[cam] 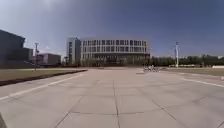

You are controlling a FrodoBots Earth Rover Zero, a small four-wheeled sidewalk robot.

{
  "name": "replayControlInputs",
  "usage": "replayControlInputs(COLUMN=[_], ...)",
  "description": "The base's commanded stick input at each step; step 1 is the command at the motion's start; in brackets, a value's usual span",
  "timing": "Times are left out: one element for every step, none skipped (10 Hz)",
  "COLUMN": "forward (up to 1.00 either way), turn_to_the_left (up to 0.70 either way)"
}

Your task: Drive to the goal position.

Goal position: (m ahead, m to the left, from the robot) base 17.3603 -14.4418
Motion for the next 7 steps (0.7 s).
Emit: replayControlInputs(forward=[0.7,0.7,0.7,0.7,0.7,0.7,0.7], turn_to_the_left=[0.0,0.0,0.0,0.0,0.0,0.0,0.0])
